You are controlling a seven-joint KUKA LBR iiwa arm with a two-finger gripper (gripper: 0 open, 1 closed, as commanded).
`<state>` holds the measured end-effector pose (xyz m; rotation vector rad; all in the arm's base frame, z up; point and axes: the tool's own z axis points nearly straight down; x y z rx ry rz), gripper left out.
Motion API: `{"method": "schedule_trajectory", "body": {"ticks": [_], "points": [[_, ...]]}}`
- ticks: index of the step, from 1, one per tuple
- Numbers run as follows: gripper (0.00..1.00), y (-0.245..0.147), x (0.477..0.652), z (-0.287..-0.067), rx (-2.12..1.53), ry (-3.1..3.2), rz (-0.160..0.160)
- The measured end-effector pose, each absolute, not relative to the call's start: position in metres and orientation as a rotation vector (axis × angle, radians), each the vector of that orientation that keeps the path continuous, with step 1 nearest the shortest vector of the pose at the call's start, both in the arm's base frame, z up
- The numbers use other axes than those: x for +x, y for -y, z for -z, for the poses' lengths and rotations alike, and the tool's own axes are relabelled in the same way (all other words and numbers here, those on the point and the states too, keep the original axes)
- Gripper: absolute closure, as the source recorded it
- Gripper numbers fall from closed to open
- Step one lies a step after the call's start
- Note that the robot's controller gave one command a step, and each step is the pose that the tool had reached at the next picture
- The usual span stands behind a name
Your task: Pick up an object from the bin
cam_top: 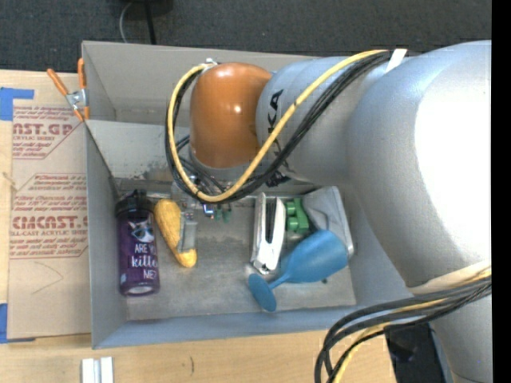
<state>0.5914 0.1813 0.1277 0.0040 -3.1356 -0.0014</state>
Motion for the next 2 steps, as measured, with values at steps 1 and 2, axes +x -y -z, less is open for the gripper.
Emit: {"method": "schedule_trajectory", "body": {"ticks": [1,2], "points": [[0.0,-0.1806,0.5932,-0.1328,0.001,3.142,0.004],[0.0,-0.1806,0.5932,-0.1327,-0.002,3.143,0.004]]}}
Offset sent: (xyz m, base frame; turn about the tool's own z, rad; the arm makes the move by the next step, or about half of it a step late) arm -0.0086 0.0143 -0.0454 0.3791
